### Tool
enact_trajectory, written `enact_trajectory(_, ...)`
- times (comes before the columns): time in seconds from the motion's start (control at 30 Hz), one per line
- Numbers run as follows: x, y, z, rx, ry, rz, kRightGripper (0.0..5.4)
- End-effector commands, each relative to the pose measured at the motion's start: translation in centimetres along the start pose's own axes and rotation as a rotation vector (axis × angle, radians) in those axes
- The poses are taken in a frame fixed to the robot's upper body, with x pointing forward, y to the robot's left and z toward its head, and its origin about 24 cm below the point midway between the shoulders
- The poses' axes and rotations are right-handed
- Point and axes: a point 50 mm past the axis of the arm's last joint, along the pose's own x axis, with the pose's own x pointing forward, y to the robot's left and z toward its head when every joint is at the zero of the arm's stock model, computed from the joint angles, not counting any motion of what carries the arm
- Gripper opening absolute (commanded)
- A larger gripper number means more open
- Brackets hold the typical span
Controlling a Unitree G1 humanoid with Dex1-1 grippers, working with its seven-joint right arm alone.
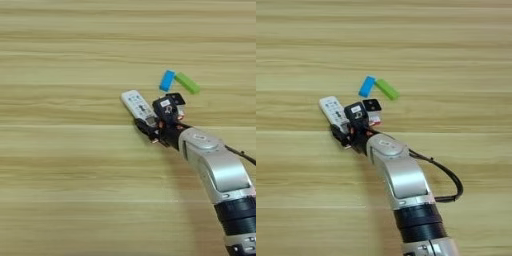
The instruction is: Move the objects on the table
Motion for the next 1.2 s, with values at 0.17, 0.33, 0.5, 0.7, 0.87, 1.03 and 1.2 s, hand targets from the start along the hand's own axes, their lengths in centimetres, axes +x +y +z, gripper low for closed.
enact_trajectory(0.17,0.0,-0.8,2.5,-0.063,-0.095,-0.032,2.91)
enact_trajectory(0.33,0.1,-0.8,2.4,-0.064,-0.092,-0.031,2.91)
enact_trajectory(0.5,0.1,-0.8,2.4,-0.067,-0.092,-0.03,2.91)
enact_trajectory(0.7,0.1,-0.9,2.4,-0.066,-0.098,-0.032,3.61)
enact_trajectory(0.87,0.1,-0.9,2.6,-0.064,-0.112,-0.035,4.16)
enact_trajectory(1.03,0.1,-1.1,2.9,-0.053,-0.142,-0.049,4.65)
enact_trajectory(1.2,-0.1,-1.6,3.7,-0.023,-0.204,-0.084,5.18)
